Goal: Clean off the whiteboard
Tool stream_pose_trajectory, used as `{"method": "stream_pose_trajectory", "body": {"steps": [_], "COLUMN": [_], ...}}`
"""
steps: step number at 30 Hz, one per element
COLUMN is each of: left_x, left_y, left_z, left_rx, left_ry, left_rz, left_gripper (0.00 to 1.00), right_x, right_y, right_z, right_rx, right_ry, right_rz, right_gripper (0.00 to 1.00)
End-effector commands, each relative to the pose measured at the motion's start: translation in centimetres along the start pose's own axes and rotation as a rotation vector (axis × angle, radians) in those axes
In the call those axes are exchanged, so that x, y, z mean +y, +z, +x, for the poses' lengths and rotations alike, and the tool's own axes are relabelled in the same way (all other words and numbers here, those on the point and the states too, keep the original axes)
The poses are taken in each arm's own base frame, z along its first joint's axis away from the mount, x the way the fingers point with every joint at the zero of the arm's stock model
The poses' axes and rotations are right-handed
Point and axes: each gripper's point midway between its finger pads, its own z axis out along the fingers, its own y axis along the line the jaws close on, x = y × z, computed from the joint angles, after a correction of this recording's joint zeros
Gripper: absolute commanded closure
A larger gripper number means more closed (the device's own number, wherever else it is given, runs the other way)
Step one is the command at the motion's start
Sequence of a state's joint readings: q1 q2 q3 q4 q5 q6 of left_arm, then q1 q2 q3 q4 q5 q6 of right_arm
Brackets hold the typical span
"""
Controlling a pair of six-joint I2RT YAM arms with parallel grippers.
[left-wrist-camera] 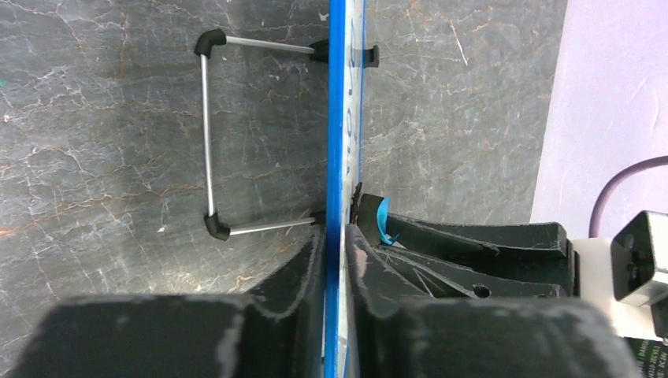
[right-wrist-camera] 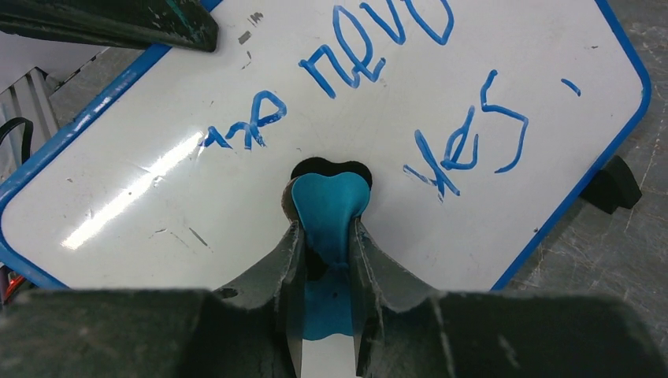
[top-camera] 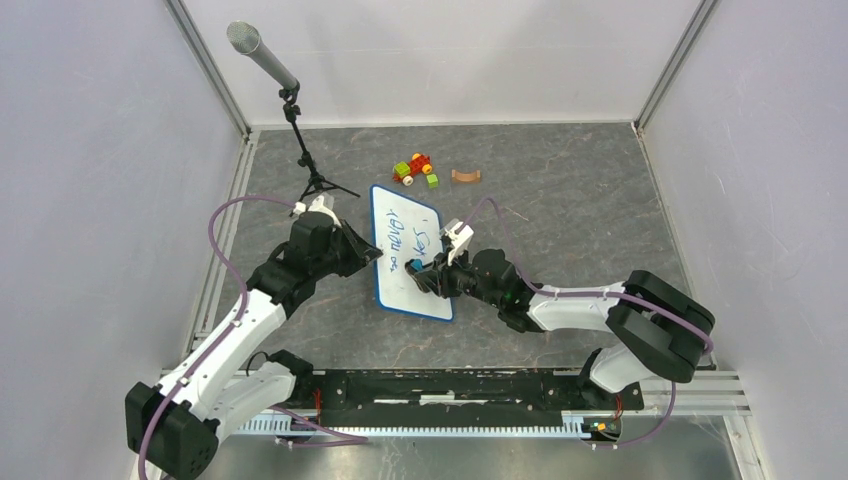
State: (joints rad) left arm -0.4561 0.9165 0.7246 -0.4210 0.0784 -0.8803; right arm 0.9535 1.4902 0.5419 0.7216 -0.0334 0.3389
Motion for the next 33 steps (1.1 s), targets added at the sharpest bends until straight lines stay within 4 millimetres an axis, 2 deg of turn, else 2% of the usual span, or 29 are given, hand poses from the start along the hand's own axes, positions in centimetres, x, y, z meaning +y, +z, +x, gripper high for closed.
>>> {"method": "stream_pose_trajectory", "body": {"steps": [1,4,7,9,13,19,21,24,26,29,33], "left_x": [-1.5,-1.1,-0.6,-0.5,-0.5,-0.8,-0.8,-0.7,-0.7,-0.7,-0.7], "left_y": [0.2,0.3,0.3,0.3,-0.2,-0.4,-0.3,-0.4,-0.4,-0.4,-0.5], "left_z": [0.1,0.7,1.0,1.2,1.0,0.8,0.7,0.7,0.8,0.8,0.9], "left_rx": [0.009,0.023,0.03,0.034,0.026,0.025,0.022,0.02,0.023,0.023,0.024], "left_ry": [0.045,0.044,0.041,0.039,0.05,0.077,0.084,0.095,0.097,0.094,0.081], "left_rz": [0.086,0.08,0.073,0.069,0.065,0.074,0.074,0.072,0.072,0.072,0.075], "left_gripper": [0.87,0.94,0.98,0.98,0.98,0.98,0.98,0.98,0.98,0.98,0.98], "right_x": [2.5,4.5,7.4,7.7,4.2,-2.2,-3.2,-3.4,-2.9,-0.6,5.6], "right_y": [1.4,2.3,3.4,4.2,5.3,4.4,4.1,4.1,4.1,4.2,3.6], "right_z": [-2.5,-3.4,-3.9,-4.1,-3.4,1.4,2.3,3.0,2.8,2.2,0.6], "right_rx": [-0.05,-0.058,-0.056,-0.054,-0.024,0.09,0.114,0.148,0.151,0.14,0.078], "right_ry": [-0.034,-0.068,-0.119,-0.114,-0.031,0.122,0.14,0.126,0.113,0.042,-0.133], "right_rz": [-0.091,-0.136,-0.197,-0.196,-0.103,0.049,0.072,0.081,0.057,-0.002,-0.162], "right_gripper": [0.74,0.74,0.74,0.74,0.74,0.74,0.74,0.74,0.74,0.74,0.74]}}
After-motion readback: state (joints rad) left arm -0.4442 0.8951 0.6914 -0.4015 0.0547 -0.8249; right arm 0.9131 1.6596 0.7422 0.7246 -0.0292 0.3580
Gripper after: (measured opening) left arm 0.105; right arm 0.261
